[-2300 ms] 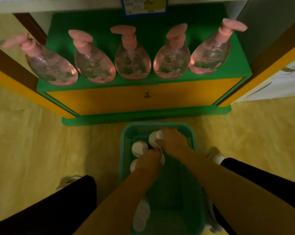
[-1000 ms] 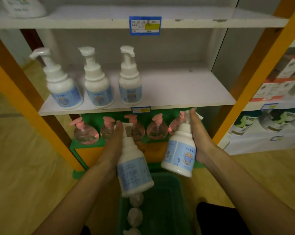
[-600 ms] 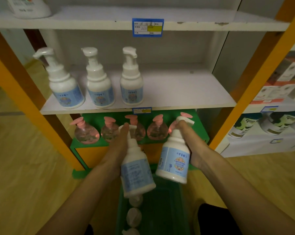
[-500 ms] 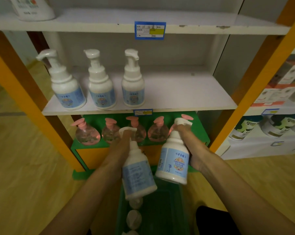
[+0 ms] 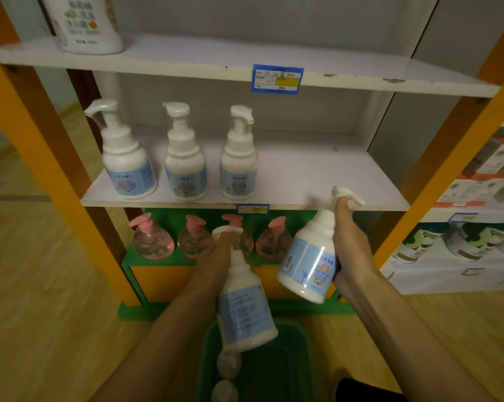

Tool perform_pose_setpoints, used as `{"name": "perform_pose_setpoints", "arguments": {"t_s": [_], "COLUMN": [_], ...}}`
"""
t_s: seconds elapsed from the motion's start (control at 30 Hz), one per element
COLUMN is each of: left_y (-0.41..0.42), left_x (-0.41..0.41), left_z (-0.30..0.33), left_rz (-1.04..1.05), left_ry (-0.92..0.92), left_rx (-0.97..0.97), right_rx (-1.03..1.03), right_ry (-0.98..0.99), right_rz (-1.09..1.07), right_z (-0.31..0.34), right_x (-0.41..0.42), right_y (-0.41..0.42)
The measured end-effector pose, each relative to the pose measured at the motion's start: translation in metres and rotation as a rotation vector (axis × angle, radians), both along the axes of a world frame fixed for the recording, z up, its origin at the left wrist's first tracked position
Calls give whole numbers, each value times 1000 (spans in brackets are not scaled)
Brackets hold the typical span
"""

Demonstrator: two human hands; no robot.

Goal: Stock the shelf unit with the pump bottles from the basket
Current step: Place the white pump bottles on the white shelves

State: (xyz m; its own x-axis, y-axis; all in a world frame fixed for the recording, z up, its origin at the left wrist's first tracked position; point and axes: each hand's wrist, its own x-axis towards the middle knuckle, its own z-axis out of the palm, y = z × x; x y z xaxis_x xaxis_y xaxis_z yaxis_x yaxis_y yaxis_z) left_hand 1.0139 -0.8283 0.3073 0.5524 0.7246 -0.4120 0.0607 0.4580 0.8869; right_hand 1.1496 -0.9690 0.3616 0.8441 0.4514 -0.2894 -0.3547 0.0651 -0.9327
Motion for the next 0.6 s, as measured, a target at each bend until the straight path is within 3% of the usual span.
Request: {"name": "perform_pose_setpoints", "arguments": {"t_s": [0.13, 0.27, 0.6], "left_y": [-1, 0, 4], "left_x": [0, -1, 8], "left_z": [14, 28, 20], "left_rz": [3, 6, 71], "left_ry": [-13, 15, -44], "left_rx": [-24, -178, -242], "right_rx": [20, 17, 112], "right_ry": [-203, -401, -570], "right_rz": [-98, -92, 101], "right_z": [30, 54, 62], "right_x": [11, 22, 53], "right_y": [19, 43, 88]}}
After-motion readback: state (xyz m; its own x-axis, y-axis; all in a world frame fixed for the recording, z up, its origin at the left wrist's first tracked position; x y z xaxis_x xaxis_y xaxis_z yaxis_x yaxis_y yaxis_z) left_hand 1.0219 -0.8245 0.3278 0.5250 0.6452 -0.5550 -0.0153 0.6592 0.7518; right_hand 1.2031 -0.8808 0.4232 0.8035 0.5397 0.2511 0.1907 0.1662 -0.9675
